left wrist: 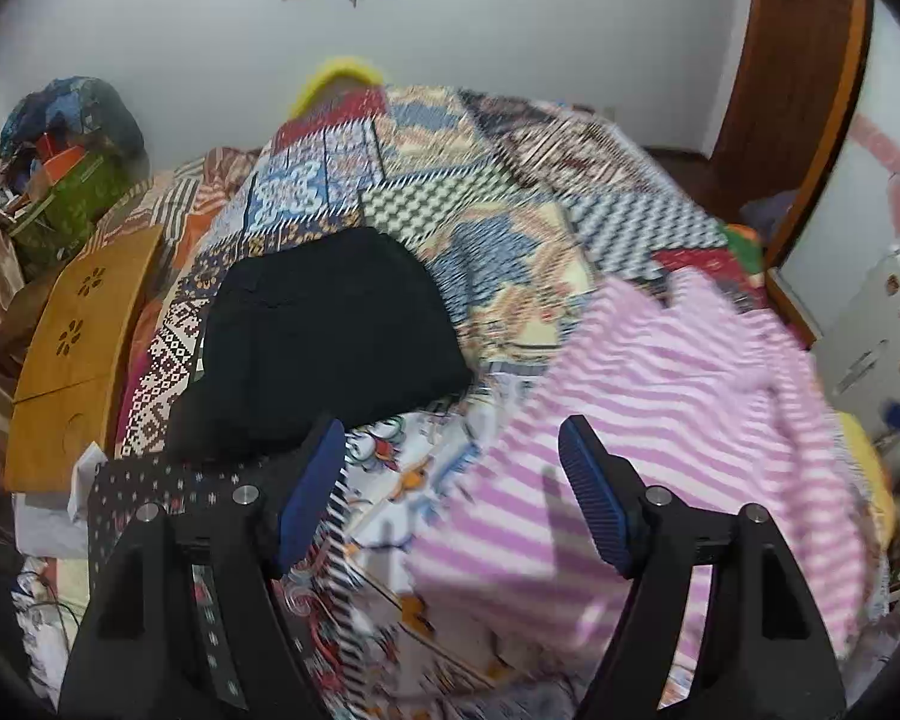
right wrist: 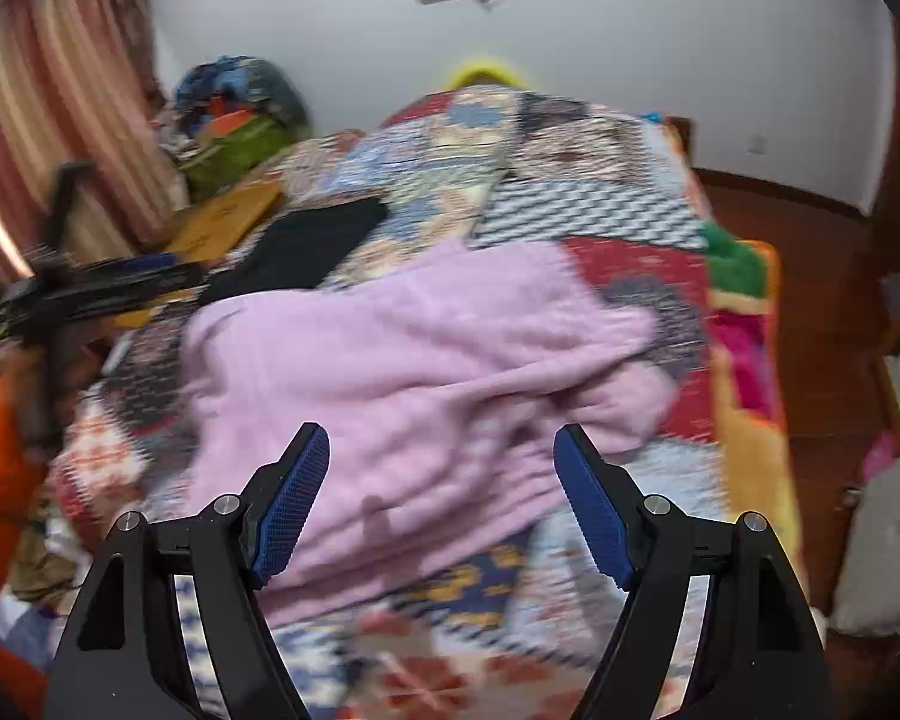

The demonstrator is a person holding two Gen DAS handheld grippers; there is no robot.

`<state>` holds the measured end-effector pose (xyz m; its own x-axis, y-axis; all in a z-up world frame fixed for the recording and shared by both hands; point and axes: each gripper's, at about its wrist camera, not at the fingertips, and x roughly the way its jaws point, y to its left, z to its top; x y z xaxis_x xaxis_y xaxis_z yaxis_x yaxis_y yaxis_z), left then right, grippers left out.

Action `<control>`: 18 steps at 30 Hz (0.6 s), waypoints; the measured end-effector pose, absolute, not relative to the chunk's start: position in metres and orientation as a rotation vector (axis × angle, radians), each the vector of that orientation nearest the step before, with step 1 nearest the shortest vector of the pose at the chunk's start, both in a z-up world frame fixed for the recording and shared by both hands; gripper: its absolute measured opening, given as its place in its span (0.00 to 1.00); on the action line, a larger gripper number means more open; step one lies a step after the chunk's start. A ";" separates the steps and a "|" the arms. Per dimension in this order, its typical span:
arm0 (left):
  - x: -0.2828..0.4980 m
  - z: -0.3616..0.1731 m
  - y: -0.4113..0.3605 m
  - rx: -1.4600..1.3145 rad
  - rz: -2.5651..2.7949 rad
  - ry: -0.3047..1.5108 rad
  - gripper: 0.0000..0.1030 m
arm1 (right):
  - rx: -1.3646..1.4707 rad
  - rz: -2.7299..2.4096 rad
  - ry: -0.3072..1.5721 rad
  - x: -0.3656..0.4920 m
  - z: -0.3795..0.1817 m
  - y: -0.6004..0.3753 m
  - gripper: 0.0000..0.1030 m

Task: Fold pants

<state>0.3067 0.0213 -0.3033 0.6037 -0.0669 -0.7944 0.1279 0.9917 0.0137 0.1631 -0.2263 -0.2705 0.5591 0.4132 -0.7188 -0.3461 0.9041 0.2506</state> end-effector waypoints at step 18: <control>0.272 -0.374 0.012 0.011 -0.174 1.078 0.55 | 0.017 0.503 1.066 0.163 -0.340 -0.215 0.77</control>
<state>0.2717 0.0123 -0.3736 0.4607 -0.1359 -0.8771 0.1462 0.9863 -0.0760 0.1634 -0.2148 -0.3400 0.3818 0.4024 -0.8320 -0.3868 0.8872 0.2516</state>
